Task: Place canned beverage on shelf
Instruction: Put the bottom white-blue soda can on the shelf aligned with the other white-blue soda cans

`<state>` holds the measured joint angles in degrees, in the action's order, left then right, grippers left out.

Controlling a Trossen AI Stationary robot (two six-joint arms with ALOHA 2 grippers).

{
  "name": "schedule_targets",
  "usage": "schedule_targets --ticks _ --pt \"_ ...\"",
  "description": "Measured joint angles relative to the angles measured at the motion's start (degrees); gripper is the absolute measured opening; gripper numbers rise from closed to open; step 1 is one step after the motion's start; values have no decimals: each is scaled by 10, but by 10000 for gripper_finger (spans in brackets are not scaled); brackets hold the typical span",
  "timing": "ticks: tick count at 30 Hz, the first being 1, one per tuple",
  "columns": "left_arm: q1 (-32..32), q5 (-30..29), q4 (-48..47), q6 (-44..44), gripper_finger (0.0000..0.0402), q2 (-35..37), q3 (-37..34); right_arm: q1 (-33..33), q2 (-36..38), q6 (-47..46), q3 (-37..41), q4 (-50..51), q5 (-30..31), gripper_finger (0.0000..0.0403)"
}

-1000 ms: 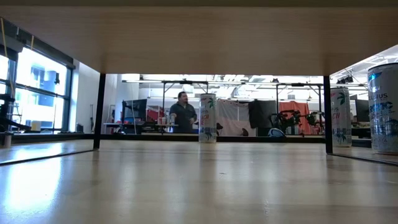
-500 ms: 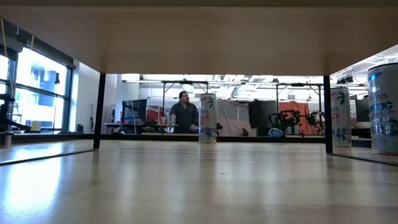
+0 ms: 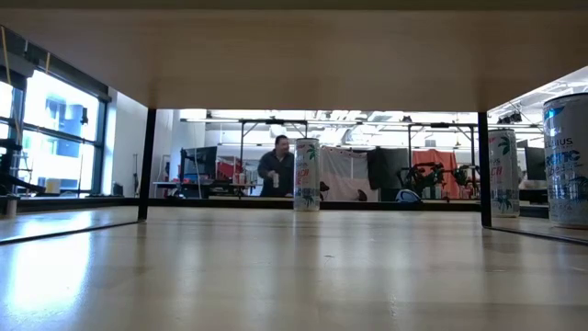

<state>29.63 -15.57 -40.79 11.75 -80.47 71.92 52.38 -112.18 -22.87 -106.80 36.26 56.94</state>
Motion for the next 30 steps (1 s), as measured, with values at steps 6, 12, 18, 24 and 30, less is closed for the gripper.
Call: schedule_targets --ticks 6,12,18,24,30 --pt "-2 0 26 -16 307 -6 0 -3 0 133 0 -77 0 341" --pt "-4 -1 29 -15 307 -8 0 -36 5 228 -8 -103 -42 341" --pt "14 -8 -31 18 307 8 15 -93 18 292 -39 -78 -156 341" --pt "74 -97 -37 36 307 63 0 -151 21 351 -97 1 -234 341" --pt "91 -154 111 18 307 102 -92 -211 21 354 -136 42 -322 341"
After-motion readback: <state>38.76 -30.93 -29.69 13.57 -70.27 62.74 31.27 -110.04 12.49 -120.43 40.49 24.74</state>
